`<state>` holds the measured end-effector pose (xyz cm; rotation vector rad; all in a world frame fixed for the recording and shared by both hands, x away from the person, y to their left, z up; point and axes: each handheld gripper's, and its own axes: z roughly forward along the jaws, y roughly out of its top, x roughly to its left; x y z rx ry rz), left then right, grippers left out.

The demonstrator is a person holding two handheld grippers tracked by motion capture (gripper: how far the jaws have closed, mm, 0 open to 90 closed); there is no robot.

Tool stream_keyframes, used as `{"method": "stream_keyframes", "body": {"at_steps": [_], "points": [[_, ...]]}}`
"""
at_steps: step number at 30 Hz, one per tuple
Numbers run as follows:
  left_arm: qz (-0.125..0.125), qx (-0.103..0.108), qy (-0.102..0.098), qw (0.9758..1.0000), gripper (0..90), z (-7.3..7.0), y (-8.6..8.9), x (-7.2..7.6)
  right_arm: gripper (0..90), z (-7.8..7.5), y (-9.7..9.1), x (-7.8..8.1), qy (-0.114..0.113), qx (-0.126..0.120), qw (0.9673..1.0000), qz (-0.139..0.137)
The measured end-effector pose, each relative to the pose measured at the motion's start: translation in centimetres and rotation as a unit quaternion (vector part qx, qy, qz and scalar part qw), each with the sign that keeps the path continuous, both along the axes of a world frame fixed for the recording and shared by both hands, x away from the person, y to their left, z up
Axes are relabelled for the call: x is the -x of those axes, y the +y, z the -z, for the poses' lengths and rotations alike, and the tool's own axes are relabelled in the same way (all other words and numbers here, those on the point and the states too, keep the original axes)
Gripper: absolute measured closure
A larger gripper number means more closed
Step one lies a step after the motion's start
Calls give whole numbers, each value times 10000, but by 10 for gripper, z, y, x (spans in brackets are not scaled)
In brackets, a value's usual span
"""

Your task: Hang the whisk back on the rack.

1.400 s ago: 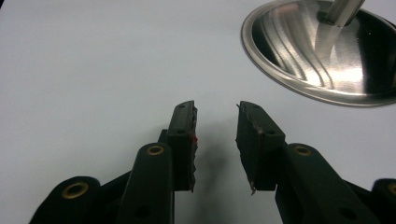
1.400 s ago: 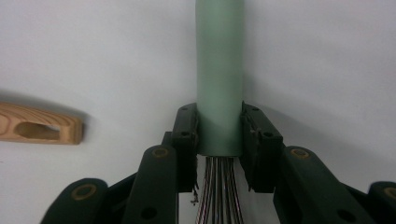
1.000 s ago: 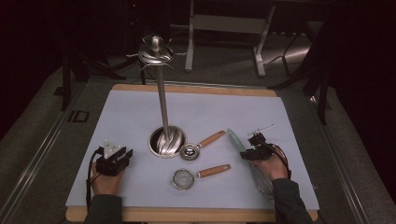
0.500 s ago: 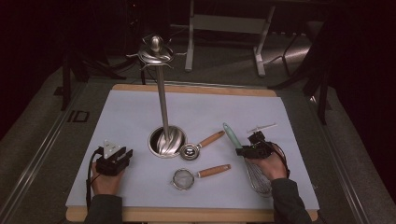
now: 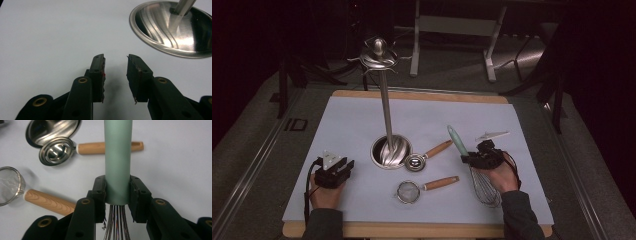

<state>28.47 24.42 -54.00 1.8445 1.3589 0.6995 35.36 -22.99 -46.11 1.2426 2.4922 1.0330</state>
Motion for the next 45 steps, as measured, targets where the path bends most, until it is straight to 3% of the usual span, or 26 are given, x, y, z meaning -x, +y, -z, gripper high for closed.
{"method": "stream_keyframes", "body": {"at_steps": [9,18,29,38,45], "points": [[2,11,-9,10000,671,0,0,0,690,-15,4,3,-362,-163,9991,-145],[7,7,3,10000,671,0,0,0,691,-27,9,7,-815,-379,9954,-320],[24,-1,-8,10000,672,0,0,0,691,-38,18,12,-1148,-471,9907,-549],[37,10,-5,10000,672,0,0,0,691,-46,26,16,-1517,-512,9838,-806],[40,11,1,10000,673,0,0,0,690,-54,31,18,-1659,-559,9796,-988]]}}
